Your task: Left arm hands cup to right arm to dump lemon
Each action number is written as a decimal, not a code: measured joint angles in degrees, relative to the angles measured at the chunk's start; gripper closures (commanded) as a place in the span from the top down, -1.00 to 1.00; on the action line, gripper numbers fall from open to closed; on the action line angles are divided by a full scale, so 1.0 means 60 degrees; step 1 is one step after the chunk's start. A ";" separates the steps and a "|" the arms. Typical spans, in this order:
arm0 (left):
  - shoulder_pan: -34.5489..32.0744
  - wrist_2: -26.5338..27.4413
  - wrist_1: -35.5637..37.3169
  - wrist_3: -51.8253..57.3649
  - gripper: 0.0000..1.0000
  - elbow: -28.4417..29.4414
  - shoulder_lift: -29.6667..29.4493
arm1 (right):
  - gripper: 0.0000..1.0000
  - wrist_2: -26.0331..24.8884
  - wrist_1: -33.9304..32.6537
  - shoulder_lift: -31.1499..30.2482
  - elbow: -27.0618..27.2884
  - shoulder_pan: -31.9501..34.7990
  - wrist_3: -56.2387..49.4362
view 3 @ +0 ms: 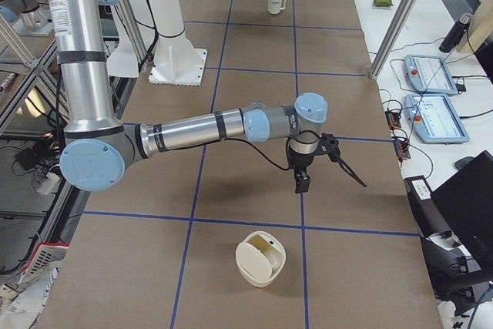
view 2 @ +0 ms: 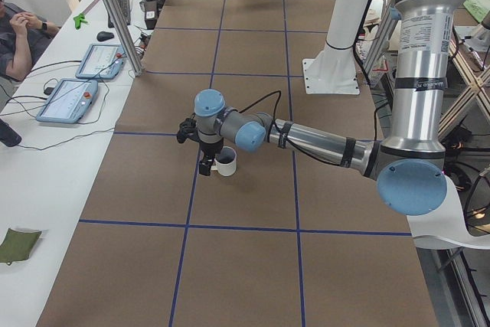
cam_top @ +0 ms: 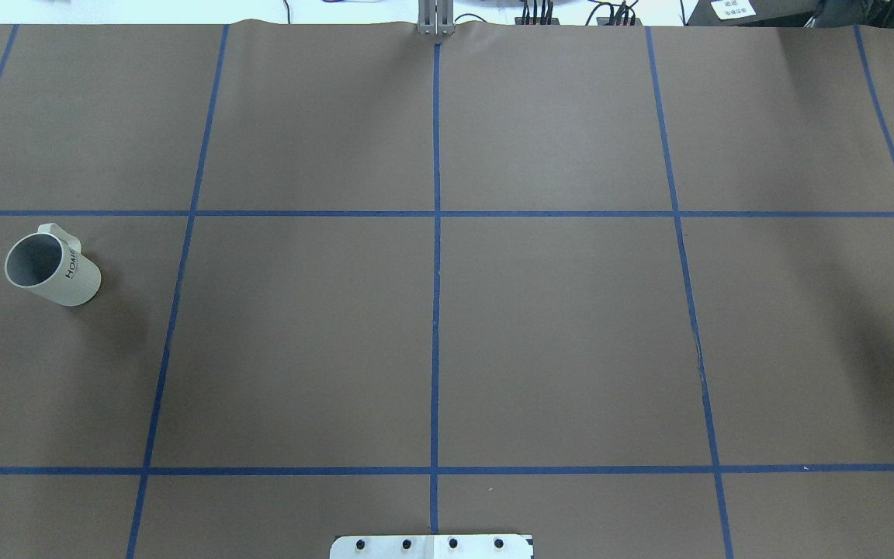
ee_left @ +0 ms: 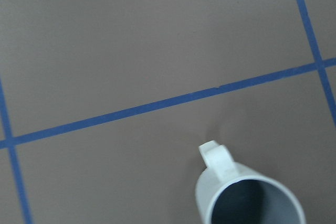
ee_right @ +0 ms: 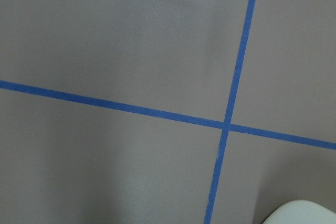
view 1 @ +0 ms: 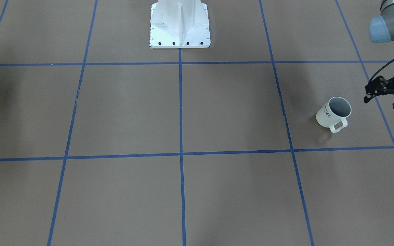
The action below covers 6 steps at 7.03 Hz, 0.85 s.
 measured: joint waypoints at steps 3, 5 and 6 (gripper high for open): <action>-0.1736 -0.0179 0.0396 0.1967 1.00 0.0157 0.0971 | 1.00 0.0014 0.0238 -0.0280 0.0016 0.0187 -0.0038; -0.2134 -0.0339 0.0374 0.2156 1.00 -0.0065 0.1561 | 1.00 0.0100 0.0160 -0.0338 0.0114 0.0795 -0.0147; -0.2228 -0.0341 0.0351 0.2187 1.00 -0.0052 0.1730 | 1.00 0.0125 0.0121 -0.0447 0.0168 0.1147 -0.0280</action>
